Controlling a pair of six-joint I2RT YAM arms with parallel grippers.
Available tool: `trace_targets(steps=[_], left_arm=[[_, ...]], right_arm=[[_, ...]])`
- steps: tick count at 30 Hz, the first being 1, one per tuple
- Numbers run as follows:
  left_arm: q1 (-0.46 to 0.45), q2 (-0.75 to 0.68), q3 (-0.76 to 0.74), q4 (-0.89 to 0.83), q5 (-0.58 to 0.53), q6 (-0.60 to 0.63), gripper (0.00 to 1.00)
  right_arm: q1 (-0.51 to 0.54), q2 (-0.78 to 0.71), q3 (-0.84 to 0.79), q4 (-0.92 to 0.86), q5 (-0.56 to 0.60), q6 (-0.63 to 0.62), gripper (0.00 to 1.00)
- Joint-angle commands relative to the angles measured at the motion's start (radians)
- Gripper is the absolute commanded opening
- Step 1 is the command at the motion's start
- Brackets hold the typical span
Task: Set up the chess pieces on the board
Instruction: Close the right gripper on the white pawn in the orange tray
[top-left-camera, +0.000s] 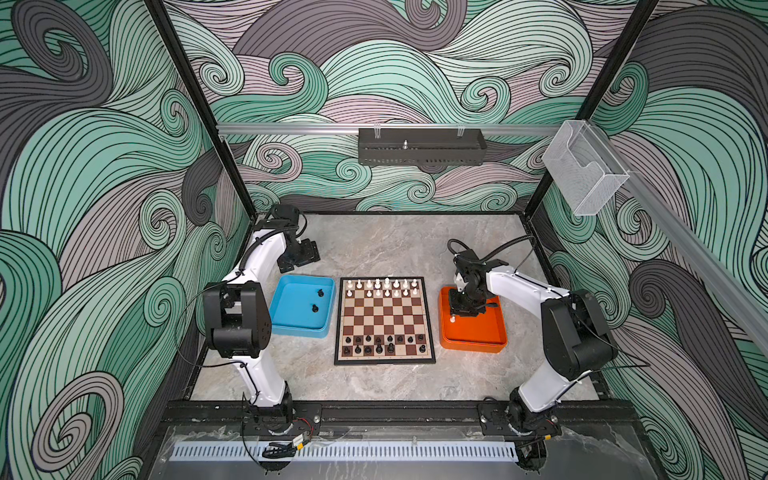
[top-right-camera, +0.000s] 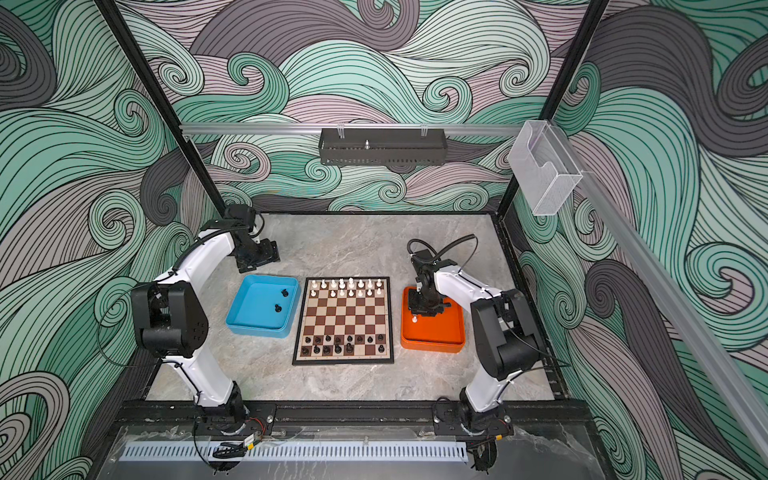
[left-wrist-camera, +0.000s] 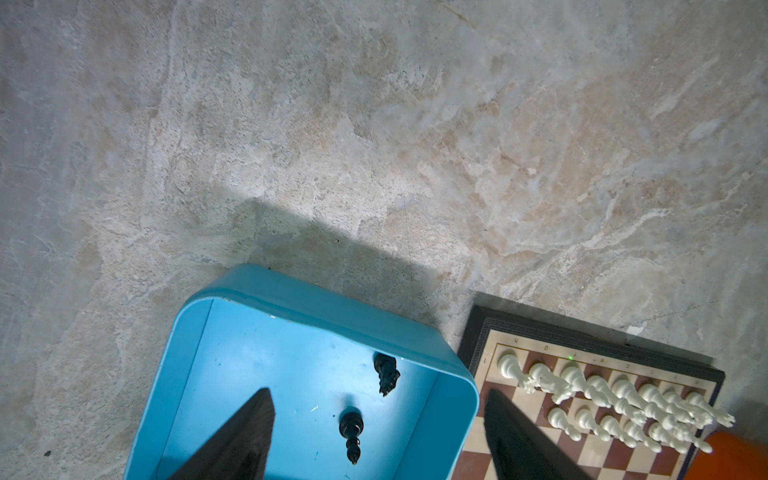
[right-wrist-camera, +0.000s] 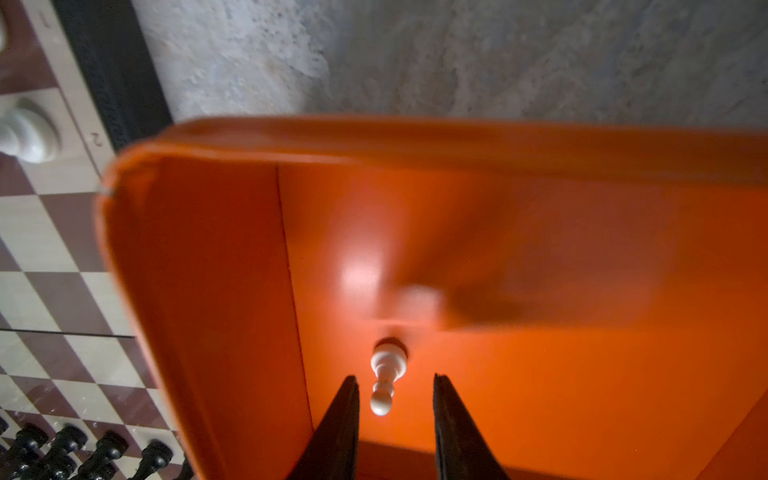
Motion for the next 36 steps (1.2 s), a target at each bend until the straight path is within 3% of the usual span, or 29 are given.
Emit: trace_targets(steps=[1,36], left_arm=[[0.008,0.008,-0.003,0.001,0.009,0.009,0.82],[0.011,0.020,-0.002,0.004,0.026,0.008,0.82]], right_arm=[[0.009,0.010,0.017,-0.004,0.009,0.006,0.32],[0.036,0.032,0.027,-0.030,0.014,0.015,0.15]])
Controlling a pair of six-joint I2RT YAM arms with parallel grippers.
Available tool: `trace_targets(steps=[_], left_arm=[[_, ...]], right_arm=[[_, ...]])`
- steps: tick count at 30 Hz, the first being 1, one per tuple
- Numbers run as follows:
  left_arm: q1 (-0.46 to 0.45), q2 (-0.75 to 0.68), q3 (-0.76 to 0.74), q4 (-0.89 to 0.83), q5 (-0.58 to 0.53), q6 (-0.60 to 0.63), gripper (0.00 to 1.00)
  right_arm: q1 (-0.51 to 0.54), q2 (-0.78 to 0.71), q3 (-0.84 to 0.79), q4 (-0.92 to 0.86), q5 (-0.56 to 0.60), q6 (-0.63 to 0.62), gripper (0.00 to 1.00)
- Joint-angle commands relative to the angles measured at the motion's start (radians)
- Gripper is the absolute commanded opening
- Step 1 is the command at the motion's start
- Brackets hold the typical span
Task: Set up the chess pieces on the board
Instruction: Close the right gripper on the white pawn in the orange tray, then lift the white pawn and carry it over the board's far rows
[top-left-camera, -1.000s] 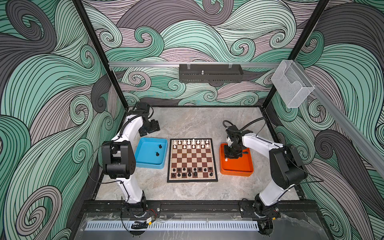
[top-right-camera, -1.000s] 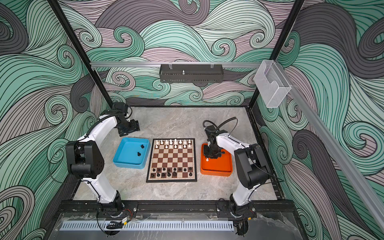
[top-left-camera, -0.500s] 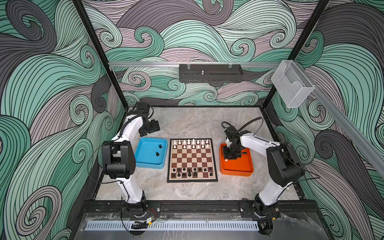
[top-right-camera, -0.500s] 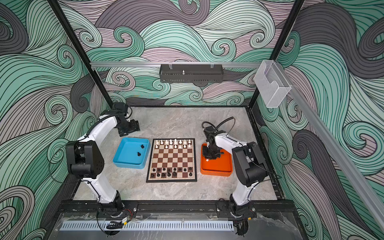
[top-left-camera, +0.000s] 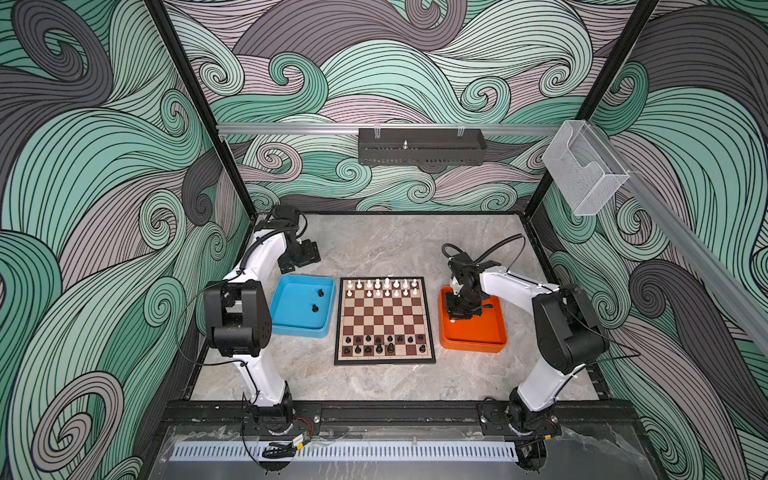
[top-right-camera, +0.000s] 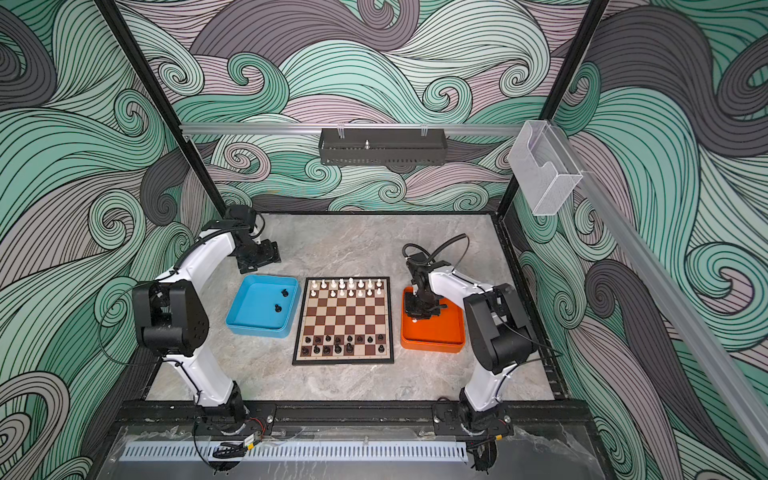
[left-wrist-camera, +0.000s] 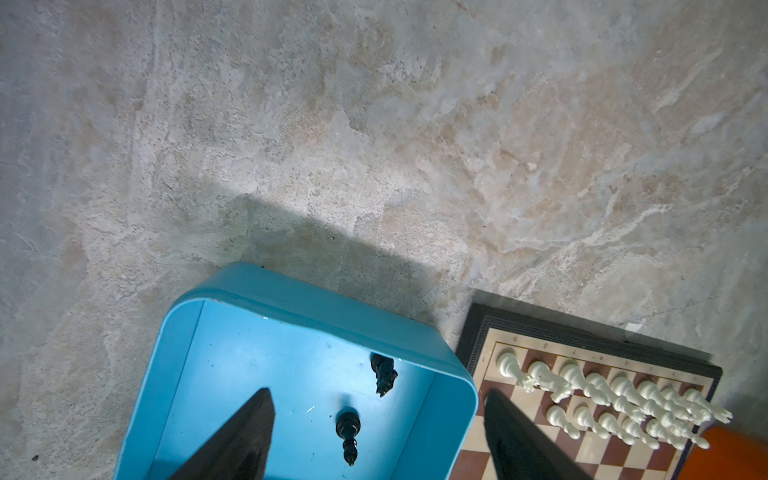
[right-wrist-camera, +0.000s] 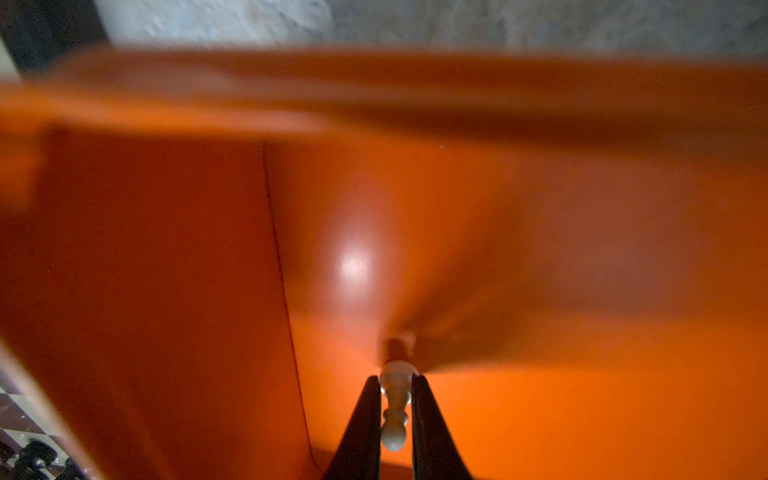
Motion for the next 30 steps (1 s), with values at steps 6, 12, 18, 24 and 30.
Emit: trace_targets(steps=[6,12,18,24,30], left_arm=[[0.012,0.011,-0.002,0.002,0.011,0.009,0.82],[0.011,0.009,-0.002,0.002,0.011,0.008,0.82],[0.012,0.009,-0.002,0.002,0.011,0.009,0.82],[0.022,0.009,0.001,0.002,0.022,0.006,0.82],[0.053,0.007,0.003,0.007,0.030,0.001,0.82]], right_arm=[[0.009,-0.034,0.049,-0.065,0.033,0.000,0.14],[0.011,-0.059,0.070,-0.093,0.048,-0.009,0.13],[0.033,-0.089,0.161,-0.166,0.078,-0.038,0.12],[0.099,-0.013,0.374,-0.211,0.079,-0.062,0.12],[0.215,0.160,0.642,-0.230,0.058,-0.051,0.12]])
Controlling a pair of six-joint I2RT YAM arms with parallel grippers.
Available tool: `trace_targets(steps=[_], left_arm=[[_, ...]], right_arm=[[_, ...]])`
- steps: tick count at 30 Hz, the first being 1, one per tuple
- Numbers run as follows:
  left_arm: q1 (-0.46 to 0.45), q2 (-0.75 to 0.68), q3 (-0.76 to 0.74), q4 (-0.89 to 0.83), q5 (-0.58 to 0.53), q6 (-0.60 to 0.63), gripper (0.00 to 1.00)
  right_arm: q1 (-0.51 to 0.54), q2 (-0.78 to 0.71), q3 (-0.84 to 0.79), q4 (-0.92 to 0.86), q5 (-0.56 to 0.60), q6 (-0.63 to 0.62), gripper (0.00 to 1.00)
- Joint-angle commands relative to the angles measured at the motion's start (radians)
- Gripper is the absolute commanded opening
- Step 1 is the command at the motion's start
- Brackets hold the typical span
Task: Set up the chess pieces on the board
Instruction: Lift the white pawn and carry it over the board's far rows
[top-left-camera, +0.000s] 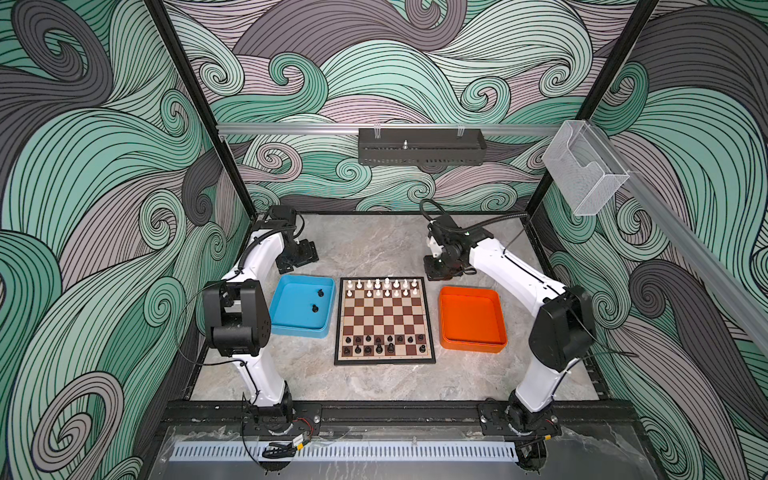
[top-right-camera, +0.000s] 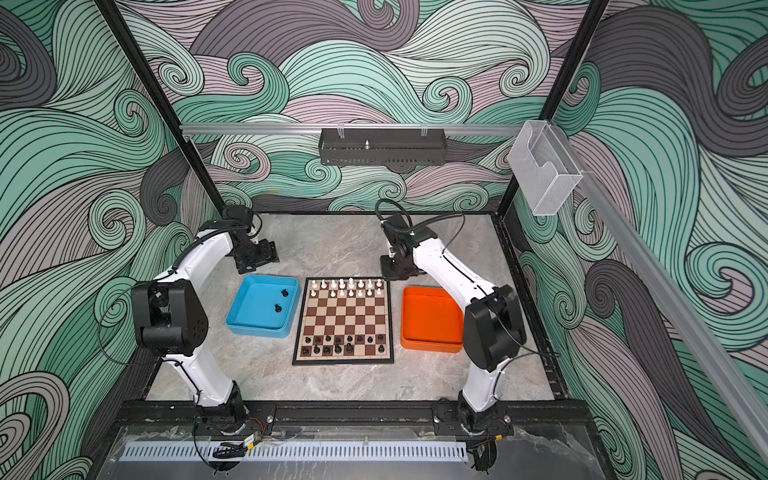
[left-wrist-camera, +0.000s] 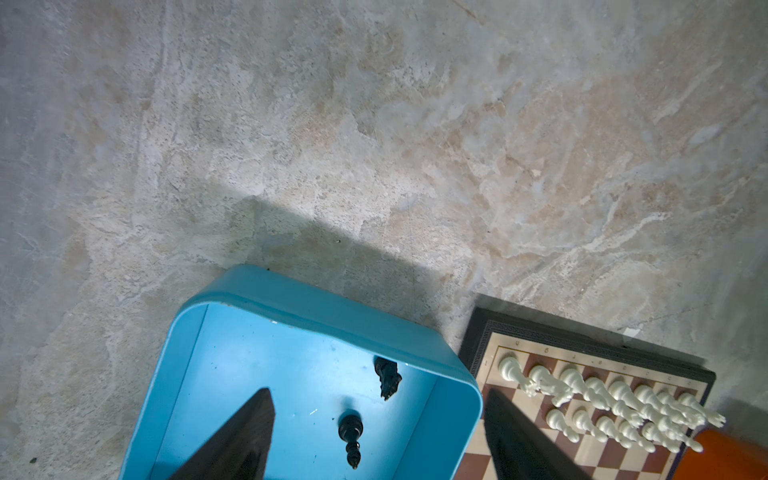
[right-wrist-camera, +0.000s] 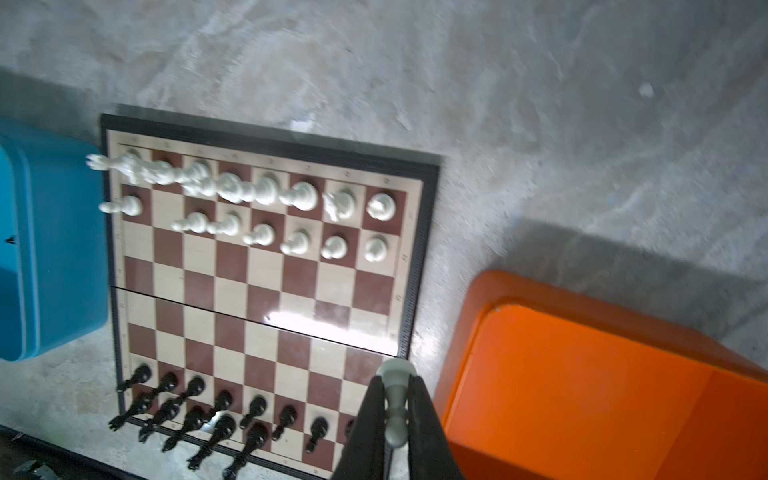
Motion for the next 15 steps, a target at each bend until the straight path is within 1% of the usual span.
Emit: trace_targets(steps=[1,8,15], left_arm=[[0.033,0.004,0.003,0.006,0.021,-0.001,0.82],[0.082,0.012,0.001,0.009,0.065,-0.011,0.82],[0.104,0.015,-0.002,0.014,0.108,-0.014,0.82]], right_arm=[[0.066,0.096,0.113,-0.039,-0.011,-0.001,0.12],[0.186,0.301,0.399,-0.074,-0.033,0.031,0.12],[0.249,0.465,0.581,-0.095,-0.053,0.061,0.12]])
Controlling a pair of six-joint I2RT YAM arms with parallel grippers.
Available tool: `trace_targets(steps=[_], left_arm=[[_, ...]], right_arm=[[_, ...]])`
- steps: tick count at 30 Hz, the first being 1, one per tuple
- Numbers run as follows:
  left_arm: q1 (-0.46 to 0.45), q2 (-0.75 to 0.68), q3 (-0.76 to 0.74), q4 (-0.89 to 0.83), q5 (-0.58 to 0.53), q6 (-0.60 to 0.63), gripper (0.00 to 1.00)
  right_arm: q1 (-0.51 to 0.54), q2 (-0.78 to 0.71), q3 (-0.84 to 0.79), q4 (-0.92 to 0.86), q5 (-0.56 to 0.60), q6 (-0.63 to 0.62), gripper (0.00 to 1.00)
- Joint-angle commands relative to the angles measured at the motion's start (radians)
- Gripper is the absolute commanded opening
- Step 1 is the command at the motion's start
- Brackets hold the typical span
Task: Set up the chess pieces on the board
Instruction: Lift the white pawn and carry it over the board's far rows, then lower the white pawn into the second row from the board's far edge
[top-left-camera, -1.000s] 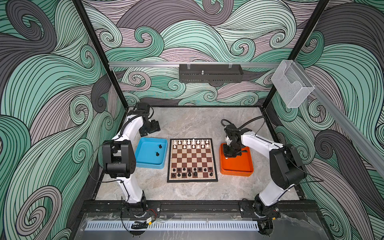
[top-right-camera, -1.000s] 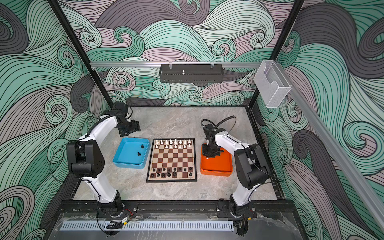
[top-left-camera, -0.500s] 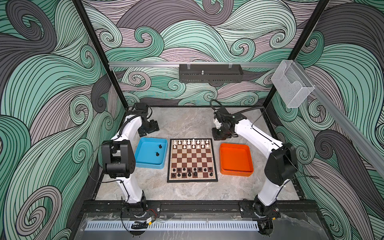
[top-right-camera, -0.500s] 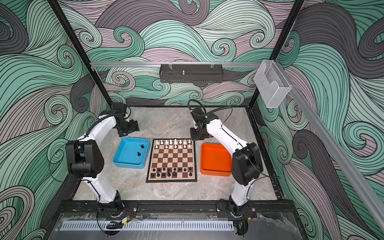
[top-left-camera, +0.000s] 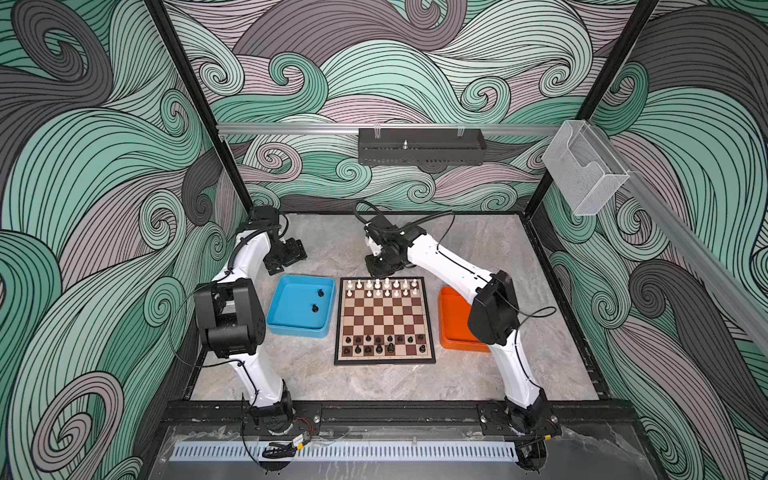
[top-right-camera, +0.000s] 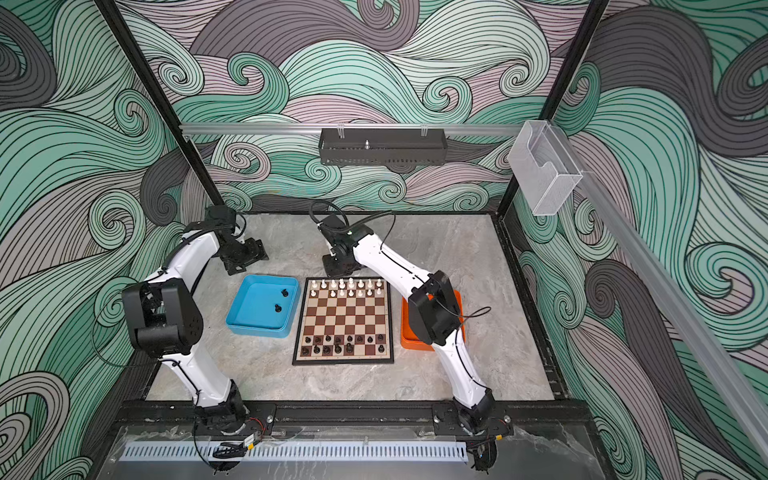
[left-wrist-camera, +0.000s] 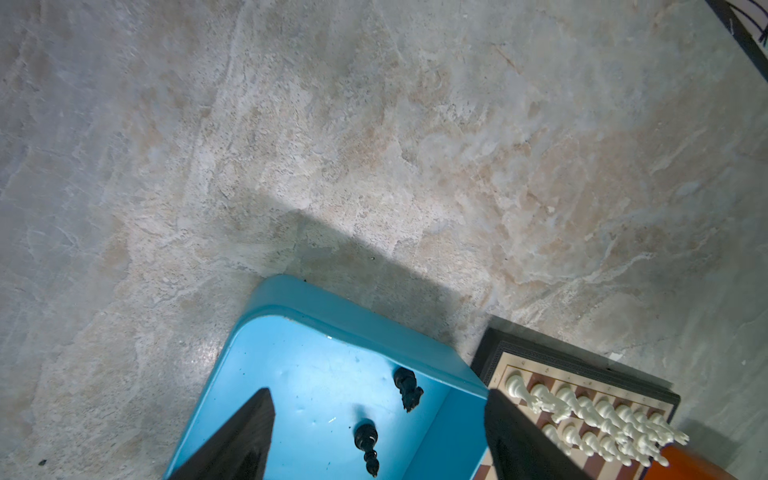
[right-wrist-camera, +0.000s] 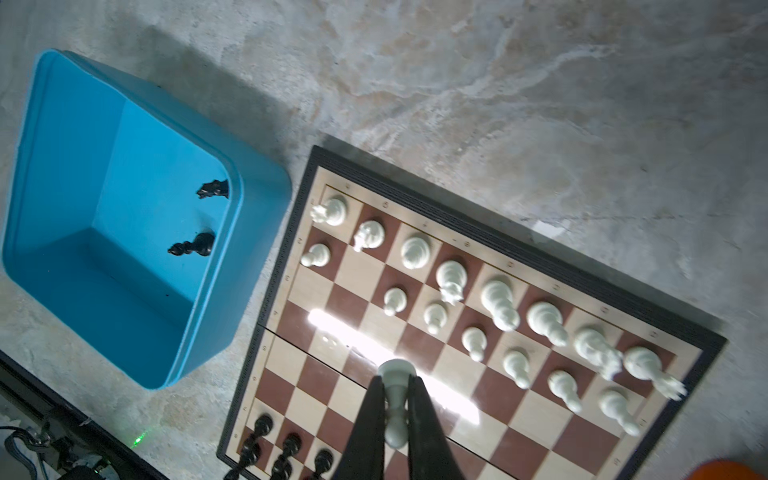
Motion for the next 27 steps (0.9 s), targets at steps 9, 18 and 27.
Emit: trace_targets(steps=[9,18,27], left_arm=[[0.024,0.016,-0.009,0.012,0.078,-0.008,0.82],[0.032,0.018,-0.012,0.015,0.093,-0.009,0.82],[0.033,0.021,-0.014,0.015,0.097,-0.010,0.82]], right_arm=[[0.040,0.145,0.130,-0.045,-0.027,0.052,0.13],[0.053,0.202,0.162,-0.044,-0.039,0.069,0.13],[0.057,0.250,0.204,-0.045,-0.057,0.081,0.14]])
